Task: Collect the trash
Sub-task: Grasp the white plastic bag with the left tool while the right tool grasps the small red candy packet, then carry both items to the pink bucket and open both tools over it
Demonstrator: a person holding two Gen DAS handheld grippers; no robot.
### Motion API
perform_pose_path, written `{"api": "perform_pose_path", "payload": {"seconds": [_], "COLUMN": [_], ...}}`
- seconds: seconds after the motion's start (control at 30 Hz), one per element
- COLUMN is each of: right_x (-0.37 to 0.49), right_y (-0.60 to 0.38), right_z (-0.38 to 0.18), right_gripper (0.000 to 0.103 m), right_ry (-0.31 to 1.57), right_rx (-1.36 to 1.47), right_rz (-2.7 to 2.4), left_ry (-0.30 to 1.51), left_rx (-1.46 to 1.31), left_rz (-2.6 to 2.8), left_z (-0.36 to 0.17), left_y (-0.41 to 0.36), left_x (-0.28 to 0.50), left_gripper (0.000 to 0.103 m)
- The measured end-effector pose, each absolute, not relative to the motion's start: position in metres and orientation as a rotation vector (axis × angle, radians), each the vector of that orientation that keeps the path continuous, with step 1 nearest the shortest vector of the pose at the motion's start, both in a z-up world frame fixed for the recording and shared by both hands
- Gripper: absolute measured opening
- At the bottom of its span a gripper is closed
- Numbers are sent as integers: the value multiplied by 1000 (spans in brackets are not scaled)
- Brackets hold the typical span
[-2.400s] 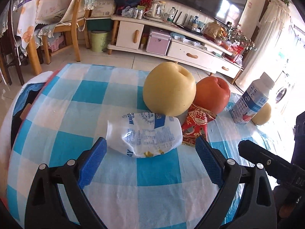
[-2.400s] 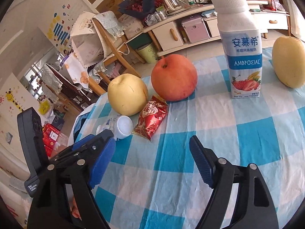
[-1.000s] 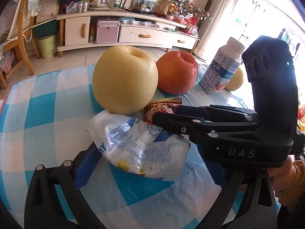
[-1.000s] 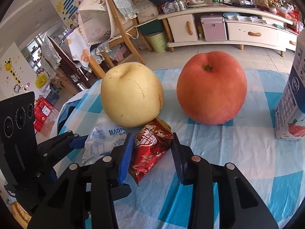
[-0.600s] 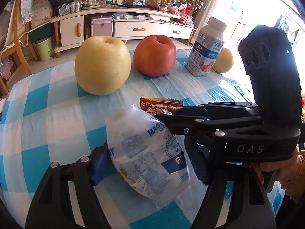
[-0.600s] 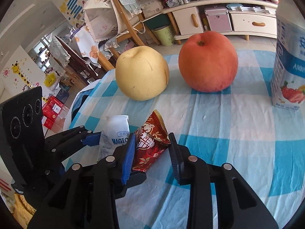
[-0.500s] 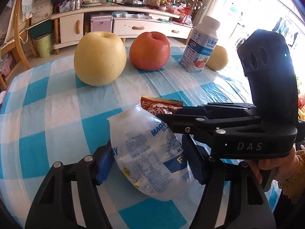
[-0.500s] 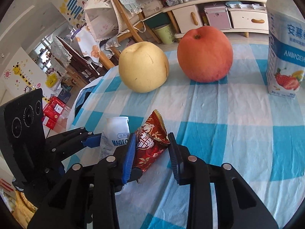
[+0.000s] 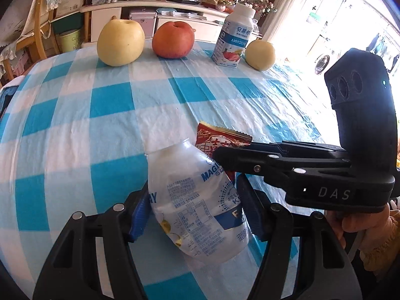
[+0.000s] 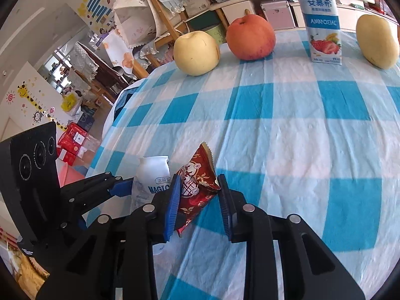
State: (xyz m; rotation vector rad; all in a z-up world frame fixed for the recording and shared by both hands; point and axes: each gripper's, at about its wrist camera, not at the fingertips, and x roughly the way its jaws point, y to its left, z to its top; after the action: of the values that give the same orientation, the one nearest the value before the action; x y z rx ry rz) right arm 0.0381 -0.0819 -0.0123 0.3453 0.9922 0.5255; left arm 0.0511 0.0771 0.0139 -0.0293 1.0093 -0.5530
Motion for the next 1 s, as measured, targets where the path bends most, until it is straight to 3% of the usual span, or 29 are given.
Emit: {"api": "perform_pose_path", "payload": {"seconds": [0.47, 1.0], "right_x": [-44, -98], "right_y": [-107, -91], "right_z": [5, 34], "right_gripper": [21, 20], "right_ry": [951, 859], "right_rx": [395, 302], "right_rz": [457, 408], "left_ry": [971, 802], "left_rx": [-138, -205], "left_rz": [-524, -342], "left_z": [31, 76], "left_y": [96, 158], "left_x": [-39, -73], "left_gripper": [65, 65]}}
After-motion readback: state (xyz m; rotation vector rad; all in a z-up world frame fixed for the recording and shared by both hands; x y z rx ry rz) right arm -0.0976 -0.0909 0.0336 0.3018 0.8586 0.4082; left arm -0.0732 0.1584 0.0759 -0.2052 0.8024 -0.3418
